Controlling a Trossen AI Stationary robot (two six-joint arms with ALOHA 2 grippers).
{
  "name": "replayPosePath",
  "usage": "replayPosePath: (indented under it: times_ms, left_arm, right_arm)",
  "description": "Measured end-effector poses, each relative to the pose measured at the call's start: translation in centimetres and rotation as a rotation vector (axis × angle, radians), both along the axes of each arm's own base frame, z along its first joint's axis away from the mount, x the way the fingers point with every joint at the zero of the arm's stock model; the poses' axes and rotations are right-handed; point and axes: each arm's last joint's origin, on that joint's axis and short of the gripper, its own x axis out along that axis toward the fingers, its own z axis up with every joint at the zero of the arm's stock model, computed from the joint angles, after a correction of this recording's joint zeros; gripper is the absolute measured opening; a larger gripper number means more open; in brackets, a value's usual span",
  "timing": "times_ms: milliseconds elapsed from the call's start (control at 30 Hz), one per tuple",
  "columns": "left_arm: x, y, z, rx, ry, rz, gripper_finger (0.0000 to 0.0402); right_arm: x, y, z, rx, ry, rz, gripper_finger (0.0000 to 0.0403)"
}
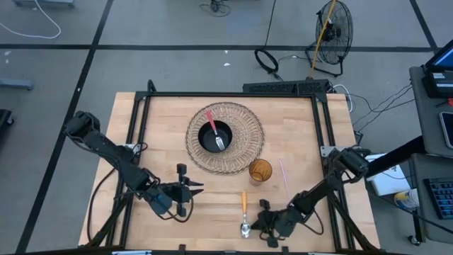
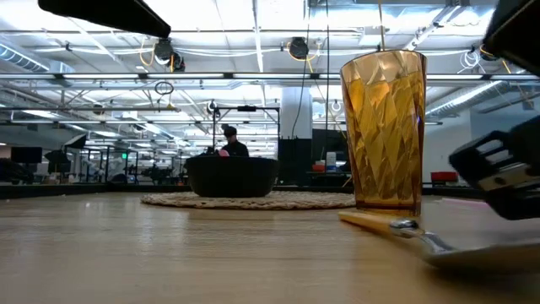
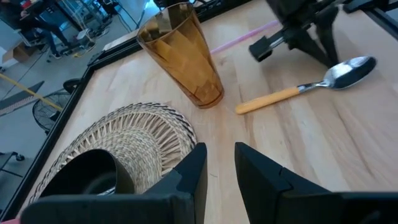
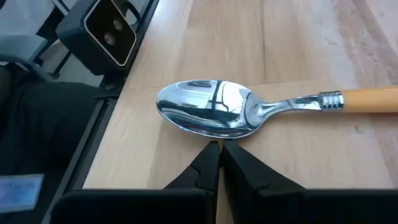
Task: Pick & Place Utensil
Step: Put the yellow spoon into the black bowl on the woven mat
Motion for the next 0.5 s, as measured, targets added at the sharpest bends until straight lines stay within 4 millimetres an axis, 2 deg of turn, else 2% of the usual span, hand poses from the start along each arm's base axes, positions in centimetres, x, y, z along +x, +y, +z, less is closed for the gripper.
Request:
replayPosePath:
  times_ms: [500]
  left_arm:
    - [0.0,-0.2,0.0,-0.066,0.022,-0.042,0.0088]
  right_arm:
    - [2.5,-2.7,0.2,-0.021,-0.037,-0.037,0.0011]
